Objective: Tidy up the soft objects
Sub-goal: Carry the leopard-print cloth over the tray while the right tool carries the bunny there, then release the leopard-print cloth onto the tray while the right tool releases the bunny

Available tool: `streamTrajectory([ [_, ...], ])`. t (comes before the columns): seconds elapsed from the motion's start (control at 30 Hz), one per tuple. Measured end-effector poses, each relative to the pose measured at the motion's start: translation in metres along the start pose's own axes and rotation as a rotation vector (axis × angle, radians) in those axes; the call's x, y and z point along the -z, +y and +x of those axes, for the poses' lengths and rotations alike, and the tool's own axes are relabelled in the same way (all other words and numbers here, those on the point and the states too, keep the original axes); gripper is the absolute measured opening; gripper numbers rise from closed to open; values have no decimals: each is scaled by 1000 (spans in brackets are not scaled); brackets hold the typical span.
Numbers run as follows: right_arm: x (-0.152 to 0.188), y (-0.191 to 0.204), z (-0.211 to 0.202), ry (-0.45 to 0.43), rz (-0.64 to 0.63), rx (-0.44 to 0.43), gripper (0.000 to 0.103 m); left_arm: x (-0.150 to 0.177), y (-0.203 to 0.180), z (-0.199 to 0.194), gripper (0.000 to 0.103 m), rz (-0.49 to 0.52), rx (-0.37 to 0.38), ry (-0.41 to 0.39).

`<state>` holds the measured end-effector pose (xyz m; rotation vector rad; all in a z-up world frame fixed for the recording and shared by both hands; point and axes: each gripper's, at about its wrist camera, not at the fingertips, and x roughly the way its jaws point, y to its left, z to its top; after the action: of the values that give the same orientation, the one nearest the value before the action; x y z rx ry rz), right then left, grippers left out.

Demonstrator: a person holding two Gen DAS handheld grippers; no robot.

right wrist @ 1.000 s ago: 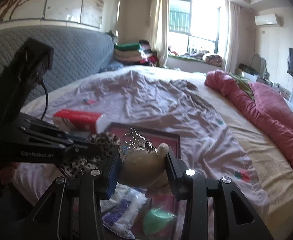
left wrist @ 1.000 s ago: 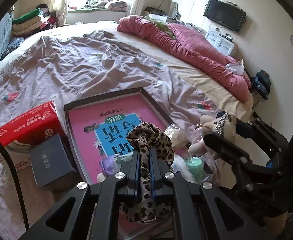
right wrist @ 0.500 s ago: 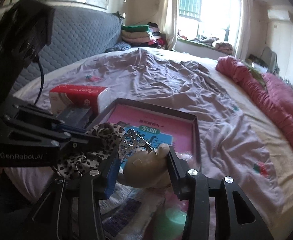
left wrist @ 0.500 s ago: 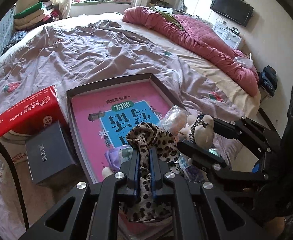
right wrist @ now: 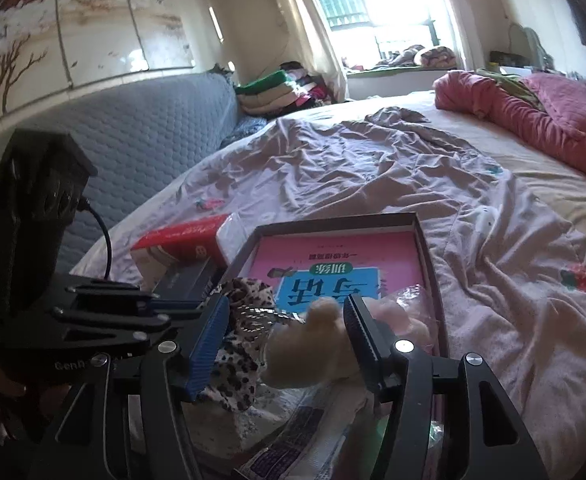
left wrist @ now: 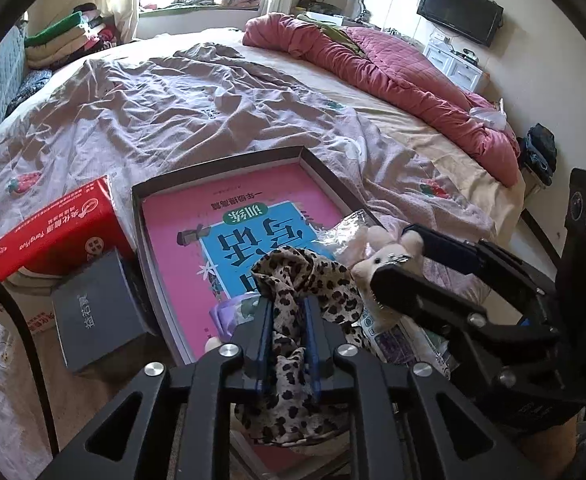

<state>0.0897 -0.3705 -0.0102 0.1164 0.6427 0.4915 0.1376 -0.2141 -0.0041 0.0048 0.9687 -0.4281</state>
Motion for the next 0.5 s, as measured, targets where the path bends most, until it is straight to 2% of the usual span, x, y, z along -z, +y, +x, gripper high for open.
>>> streamTrajectory([
  [0.13,-2,-1,-10,-28,17,5,72,-2,-2,-2,29,9,-13,-5],
  [0.2,-4,0,-17,-44,12,15,72,-2,-2,-5,38,10,-18,-11],
  [0.5,-13,8,-57,-97,103,15,74,0,4,-26,41,-16,-58,-42],
])
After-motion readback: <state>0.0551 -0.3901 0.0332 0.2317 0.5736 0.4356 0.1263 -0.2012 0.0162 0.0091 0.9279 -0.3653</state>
